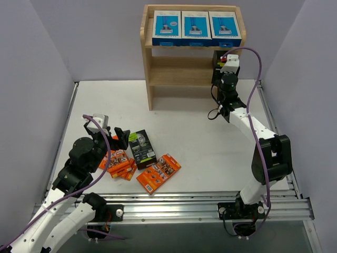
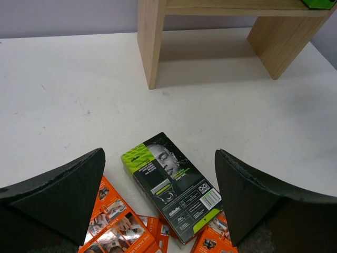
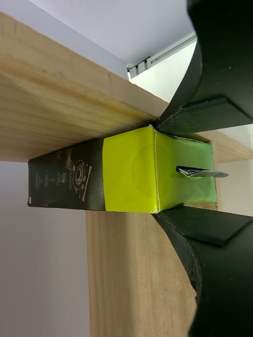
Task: Place and organize the shaving razors onto the shelf
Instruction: Place the shaving razor onto shelf
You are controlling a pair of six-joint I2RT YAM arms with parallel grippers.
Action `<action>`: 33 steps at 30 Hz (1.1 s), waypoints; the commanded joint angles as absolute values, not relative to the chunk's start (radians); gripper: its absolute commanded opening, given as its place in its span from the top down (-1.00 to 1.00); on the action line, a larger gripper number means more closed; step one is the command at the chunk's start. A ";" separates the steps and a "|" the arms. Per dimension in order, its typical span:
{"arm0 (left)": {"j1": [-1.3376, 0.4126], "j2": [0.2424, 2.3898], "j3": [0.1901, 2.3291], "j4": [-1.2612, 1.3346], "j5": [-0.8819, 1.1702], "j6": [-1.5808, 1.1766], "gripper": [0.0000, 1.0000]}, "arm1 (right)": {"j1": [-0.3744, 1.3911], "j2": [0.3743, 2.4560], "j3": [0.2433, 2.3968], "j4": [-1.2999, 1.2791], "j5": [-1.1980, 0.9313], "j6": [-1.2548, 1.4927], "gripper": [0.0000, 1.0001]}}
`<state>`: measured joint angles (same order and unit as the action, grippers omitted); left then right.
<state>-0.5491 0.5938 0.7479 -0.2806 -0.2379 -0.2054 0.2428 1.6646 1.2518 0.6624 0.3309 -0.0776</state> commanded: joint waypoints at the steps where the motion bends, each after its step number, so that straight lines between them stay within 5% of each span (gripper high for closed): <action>1: -0.554 0.591 0.761 -0.238 -0.224 -0.192 -0.88 | 0.199 1.698 1.269 0.604 0.387 -0.104 0.67; 9: -0.554 0.594 0.761 -0.235 -0.216 -0.189 -0.88 | 0.193 1.694 1.259 0.612 0.384 -0.103 0.66; 18: -0.554 0.592 0.761 -0.239 -0.212 -0.187 -0.88 | 0.189 1.680 1.255 0.595 0.380 -0.100 0.12; 33: -0.554 0.588 0.761 -0.247 -0.206 -0.187 -0.88 | 0.189 1.635 1.269 0.563 0.405 -0.098 -0.07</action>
